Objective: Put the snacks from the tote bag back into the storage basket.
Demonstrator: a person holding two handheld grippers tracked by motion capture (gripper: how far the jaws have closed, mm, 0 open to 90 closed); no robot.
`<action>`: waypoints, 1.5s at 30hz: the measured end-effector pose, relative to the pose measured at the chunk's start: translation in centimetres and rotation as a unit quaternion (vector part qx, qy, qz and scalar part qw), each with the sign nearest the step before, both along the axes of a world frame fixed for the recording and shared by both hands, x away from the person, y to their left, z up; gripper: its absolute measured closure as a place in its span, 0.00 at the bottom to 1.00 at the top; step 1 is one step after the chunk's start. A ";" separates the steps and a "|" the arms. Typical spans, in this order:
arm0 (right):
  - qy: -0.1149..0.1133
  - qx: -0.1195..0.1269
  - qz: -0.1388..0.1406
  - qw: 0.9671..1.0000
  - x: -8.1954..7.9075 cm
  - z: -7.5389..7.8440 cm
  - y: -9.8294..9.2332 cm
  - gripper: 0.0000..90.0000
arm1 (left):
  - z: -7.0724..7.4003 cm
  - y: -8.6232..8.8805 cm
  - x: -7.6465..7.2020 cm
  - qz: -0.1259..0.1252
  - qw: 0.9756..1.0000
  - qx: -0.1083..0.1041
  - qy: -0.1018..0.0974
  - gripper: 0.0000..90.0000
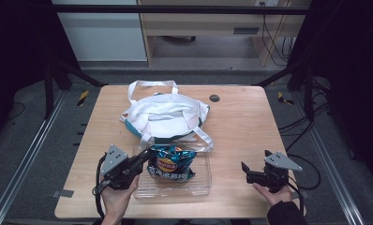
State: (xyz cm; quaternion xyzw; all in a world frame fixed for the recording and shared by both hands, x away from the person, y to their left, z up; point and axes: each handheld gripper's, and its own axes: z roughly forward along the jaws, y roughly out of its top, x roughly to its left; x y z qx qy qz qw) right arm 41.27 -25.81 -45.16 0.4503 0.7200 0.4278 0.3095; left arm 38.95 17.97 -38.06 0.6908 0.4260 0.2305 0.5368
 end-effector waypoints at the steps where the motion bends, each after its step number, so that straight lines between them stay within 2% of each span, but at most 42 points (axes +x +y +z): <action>1: 0.000 -0.001 0.000 1.000 0.0 0.0 0.0 0.05 | 0.0 0.0 0.1 0.002 1.000 0.000 0.000 0.98; 12: 0.003 -0.002 0.001 1.000 0.1 -0.1 0.0 0.05 | 0.0 -0.3 1.5 0.014 1.000 -0.008 0.001 0.97; 28: 0.004 -0.004 0.000 1.000 0.2 -0.2 0.0 0.05 | -0.1 -1.1 3.5 0.023 1.000 0.001 -0.007 0.97; 45: 0.005 -0.004 -0.001 1.000 0.2 -0.2 0.0 0.05 | -0.1 -1.6 5.3 0.026 1.000 0.002 -0.001 0.96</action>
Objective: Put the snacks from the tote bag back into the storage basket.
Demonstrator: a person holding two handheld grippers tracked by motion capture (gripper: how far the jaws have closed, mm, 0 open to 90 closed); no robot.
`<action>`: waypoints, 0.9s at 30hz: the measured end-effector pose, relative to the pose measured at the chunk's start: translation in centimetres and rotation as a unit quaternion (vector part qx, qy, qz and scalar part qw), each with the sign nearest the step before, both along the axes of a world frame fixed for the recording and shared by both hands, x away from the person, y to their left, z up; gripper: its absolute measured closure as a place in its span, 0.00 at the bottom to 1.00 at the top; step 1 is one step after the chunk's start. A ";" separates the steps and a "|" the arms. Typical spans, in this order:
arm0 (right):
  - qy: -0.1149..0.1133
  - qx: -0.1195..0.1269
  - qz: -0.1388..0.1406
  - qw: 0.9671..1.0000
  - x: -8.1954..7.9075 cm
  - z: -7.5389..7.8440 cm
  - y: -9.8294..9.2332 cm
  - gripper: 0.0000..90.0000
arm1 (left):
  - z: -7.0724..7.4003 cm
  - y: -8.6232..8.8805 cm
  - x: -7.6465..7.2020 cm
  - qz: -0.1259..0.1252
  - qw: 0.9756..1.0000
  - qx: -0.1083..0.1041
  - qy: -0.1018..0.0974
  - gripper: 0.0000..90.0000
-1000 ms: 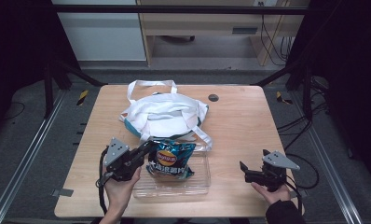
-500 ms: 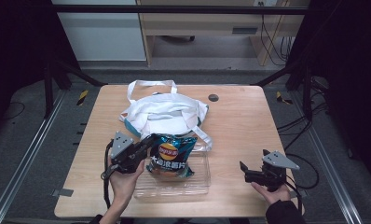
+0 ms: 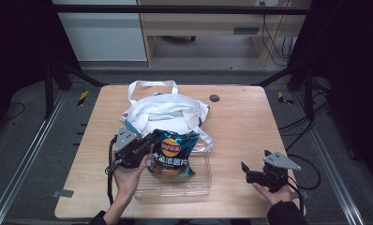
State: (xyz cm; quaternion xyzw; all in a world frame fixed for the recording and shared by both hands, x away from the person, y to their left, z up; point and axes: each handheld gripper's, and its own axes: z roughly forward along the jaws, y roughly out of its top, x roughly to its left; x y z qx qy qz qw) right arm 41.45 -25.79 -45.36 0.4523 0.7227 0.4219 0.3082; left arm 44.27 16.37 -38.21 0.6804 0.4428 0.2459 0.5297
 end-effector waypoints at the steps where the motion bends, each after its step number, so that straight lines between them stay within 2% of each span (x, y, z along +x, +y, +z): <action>1: 0.000 0.000 0.000 1.000 0.0 0.0 0.0 0.05 | 0.0 0.0 0.1 0.000 1.000 0.000 0.001 0.96; 14: 0.001 -0.002 -0.002 1.000 0.1 -0.1 -0.1 0.05 | 0.0 -0.4 1.4 -0.005 1.000 0.004 -0.001 0.95; 27: 0.001 0.000 -0.001 1.000 0.0 0.0 -0.1 0.05 | 0.0 -0.2 1.6 -0.016 1.000 0.007 -0.002 0.85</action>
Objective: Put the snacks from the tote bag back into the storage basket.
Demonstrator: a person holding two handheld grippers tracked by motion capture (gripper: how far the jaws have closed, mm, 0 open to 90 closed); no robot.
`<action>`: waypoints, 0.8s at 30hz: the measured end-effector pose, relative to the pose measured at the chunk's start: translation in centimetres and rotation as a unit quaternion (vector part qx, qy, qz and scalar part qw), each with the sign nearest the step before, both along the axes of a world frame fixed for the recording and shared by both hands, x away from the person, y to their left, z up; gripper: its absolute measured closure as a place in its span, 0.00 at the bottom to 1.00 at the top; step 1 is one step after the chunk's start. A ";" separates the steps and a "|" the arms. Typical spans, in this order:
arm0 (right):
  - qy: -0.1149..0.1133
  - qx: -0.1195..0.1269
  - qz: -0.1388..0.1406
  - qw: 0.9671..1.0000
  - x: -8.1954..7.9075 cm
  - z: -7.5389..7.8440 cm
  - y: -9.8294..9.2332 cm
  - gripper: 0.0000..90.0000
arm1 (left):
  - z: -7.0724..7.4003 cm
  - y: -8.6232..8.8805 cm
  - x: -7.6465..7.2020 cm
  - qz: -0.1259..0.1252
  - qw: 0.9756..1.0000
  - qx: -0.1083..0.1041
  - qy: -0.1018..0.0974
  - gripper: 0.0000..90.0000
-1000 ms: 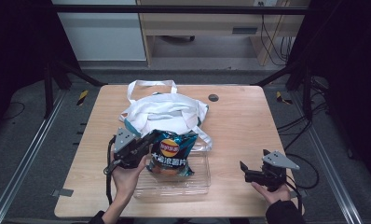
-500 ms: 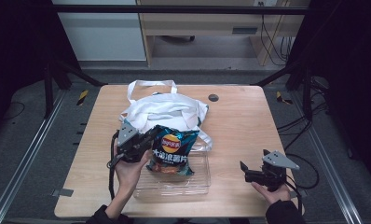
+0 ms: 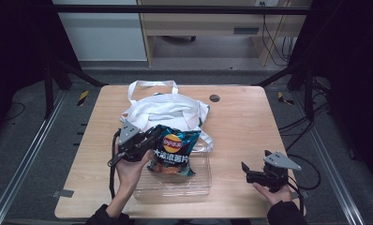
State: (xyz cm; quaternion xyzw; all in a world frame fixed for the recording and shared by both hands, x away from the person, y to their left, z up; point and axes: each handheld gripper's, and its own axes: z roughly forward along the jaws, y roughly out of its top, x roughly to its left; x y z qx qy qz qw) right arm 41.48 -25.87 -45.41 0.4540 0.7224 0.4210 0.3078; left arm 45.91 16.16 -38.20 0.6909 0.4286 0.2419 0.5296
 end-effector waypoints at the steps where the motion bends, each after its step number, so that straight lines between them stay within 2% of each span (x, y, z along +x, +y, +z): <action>1: 0.000 0.001 0.000 1.000 0.0 0.0 0.0 0.05 | 0.0 0.0 0.0 -0.001 1.000 0.001 -0.001 0.84; 5: -0.002 -0.001 0.000 1.000 0.0 0.0 0.0 0.05 | 0.0 0.1 -0.1 -0.006 1.000 0.004 0.001 0.81; 19: -0.003 0.002 0.001 1.000 -0.1 0.1 0.0 0.05 | 0.4 0.6 -0.9 -0.019 1.000 0.009 -0.014 0.71; 24: -0.002 0.003 0.001 1.000 -0.1 0.1 0.0 0.05 | 0.5 0.7 -1.4 -0.026 0.999 0.021 -0.017 0.66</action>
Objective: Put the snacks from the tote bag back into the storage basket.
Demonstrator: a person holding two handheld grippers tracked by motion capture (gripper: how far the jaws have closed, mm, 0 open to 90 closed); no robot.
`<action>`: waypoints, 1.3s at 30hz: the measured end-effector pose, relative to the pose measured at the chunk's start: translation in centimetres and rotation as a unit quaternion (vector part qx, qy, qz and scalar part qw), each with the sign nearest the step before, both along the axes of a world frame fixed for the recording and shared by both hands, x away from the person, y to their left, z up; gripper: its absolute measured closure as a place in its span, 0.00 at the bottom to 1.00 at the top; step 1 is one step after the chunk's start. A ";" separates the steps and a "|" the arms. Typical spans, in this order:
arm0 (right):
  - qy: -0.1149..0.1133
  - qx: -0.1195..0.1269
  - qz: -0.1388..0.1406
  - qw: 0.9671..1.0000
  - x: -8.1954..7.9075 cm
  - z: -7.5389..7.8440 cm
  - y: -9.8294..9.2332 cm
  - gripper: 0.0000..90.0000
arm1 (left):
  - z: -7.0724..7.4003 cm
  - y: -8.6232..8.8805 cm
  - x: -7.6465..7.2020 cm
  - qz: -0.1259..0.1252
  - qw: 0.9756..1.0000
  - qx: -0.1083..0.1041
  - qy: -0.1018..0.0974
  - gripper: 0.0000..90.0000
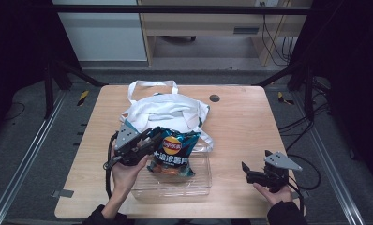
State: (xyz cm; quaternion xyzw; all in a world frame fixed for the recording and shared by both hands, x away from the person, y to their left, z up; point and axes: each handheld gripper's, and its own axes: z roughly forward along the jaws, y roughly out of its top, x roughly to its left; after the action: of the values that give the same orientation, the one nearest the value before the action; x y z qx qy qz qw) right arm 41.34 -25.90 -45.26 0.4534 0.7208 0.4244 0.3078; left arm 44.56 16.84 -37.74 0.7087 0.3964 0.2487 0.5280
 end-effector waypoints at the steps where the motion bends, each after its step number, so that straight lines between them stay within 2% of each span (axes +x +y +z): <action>1: 0.000 0.000 0.000 1.000 0.0 0.0 0.0 0.05 | 0.0 0.1 -0.1 -0.001 1.000 0.002 -0.001 0.64; 14: -0.003 0.000 -0.002 1.000 0.0 0.0 -0.1 0.05 | -0.2 2.1 -1.8 -0.022 1.000 0.015 -0.009 0.54; 20: -0.003 -0.001 -0.005 1.000 -0.1 0.0 -0.1 0.05 | -1.0 3.5 -2.2 -0.018 1.000 0.013 0.000 0.52; 23: -0.003 0.000 -0.008 1.000 -0.1 0.1 -0.2 0.05 | -1.4 4.1 -2.5 -0.017 1.000 0.021 0.002 0.52; 31: -0.003 0.000 -0.009 1.000 -0.1 0.1 -0.2 0.05 | -3.0 6.7 -3.7 0.005 1.000 0.021 0.004 0.51; 39: -0.003 -0.002 -0.013 1.000 -0.1 0.0 -0.4 0.05 | -4.7 8.7 -4.3 0.035 0.999 0.025 0.017 0.49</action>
State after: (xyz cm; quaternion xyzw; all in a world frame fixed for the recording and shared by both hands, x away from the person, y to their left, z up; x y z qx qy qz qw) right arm 41.23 -26.26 -45.23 0.4607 0.7149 0.4203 0.3162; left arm 40.27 25.56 -42.45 0.7117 0.4233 0.2645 0.4944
